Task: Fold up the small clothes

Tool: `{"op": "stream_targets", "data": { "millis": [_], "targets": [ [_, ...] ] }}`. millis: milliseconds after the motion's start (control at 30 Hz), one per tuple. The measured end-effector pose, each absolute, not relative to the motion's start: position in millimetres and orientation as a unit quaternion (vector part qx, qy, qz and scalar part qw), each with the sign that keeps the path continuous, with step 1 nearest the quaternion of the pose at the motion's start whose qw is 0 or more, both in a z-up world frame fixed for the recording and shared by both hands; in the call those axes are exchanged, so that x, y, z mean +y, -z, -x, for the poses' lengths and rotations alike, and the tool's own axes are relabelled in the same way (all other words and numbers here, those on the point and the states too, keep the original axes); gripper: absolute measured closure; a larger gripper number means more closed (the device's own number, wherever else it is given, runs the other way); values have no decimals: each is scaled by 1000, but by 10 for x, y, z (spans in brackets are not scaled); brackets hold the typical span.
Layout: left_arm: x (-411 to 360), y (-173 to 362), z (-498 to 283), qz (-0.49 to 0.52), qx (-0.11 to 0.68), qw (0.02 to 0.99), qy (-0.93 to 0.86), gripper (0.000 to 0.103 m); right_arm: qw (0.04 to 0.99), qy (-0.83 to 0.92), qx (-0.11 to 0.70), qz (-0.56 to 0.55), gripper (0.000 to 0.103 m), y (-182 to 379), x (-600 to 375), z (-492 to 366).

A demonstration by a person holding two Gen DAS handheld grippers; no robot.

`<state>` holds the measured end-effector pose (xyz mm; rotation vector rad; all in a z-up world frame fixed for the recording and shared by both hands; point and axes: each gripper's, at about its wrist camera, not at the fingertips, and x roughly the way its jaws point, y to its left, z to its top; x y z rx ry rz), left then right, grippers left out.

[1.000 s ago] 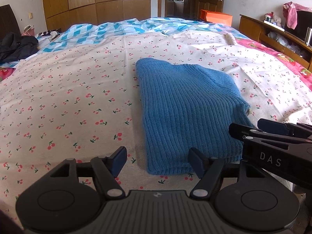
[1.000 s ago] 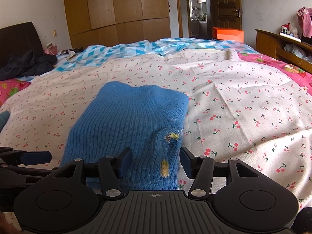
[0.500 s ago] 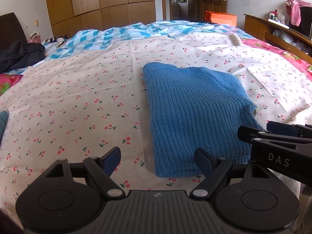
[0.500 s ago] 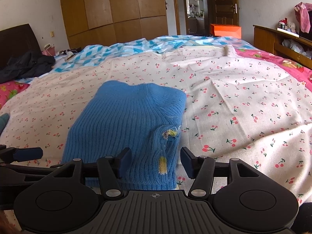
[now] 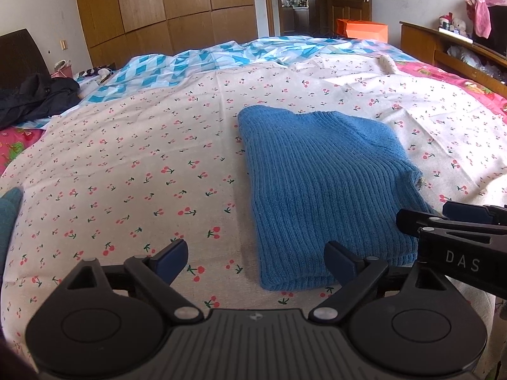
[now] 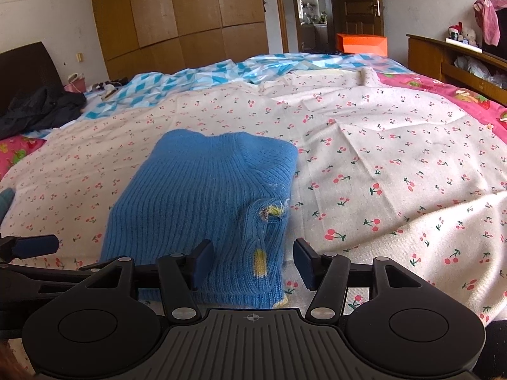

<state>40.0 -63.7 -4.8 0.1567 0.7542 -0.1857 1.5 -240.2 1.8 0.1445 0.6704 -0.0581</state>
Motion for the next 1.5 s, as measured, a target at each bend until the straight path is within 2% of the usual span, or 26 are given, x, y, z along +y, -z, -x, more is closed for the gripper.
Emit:
{"op": "stream_targets", "data": {
  "millis": [233,767,1500],
  "targets": [
    [-565,109,-413,-43,394,913,102,3,939,35,335,-69,43,-46,-2411,78],
    [-573,140,-293,-46,410,906,97,2,923,49,376,-68,36,-25,-2399,218],
    [-586,130,-279,-45,413,904,98,1,921,62,377,-70,34,-55,-2423,243]
  ]
}}
